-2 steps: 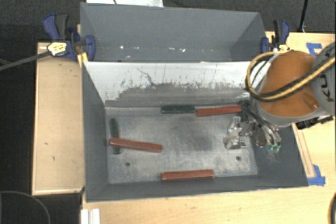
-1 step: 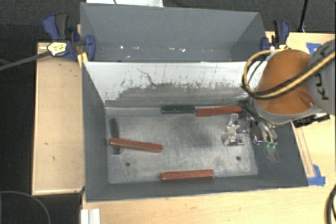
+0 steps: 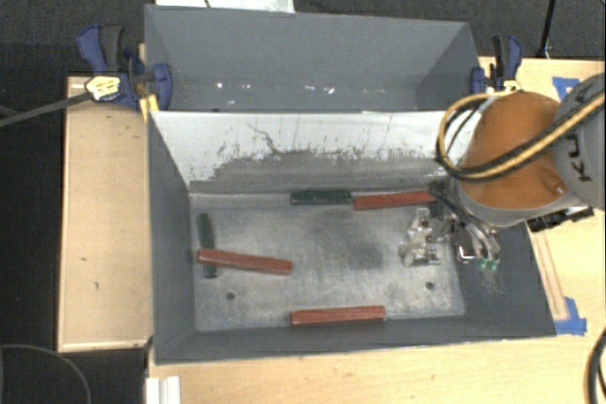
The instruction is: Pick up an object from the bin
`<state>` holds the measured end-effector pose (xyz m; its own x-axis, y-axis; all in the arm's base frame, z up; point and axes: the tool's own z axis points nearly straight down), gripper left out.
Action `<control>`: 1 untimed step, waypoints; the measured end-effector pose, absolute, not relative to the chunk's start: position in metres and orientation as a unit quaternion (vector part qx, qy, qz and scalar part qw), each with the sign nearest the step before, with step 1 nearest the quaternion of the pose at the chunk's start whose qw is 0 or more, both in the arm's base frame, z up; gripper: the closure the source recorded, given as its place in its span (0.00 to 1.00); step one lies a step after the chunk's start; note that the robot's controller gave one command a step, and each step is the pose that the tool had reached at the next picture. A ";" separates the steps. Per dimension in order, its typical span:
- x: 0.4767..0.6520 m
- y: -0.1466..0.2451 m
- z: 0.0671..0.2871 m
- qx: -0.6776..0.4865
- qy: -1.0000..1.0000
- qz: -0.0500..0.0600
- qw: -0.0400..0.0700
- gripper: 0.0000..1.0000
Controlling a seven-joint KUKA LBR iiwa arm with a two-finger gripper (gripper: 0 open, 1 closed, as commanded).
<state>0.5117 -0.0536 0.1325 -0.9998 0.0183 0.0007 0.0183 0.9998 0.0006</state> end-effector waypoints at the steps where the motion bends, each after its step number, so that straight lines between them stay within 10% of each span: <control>1: 0.529 -0.059 0.141 0.020 -1.000 0.000 -0.003 0.00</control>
Offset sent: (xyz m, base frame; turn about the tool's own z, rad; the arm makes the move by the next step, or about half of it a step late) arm 0.0000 0.0000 0.0000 0.0000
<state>0.5294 -0.0590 0.1408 -0.9992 -0.0407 -0.0056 -0.0407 0.9992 -0.0005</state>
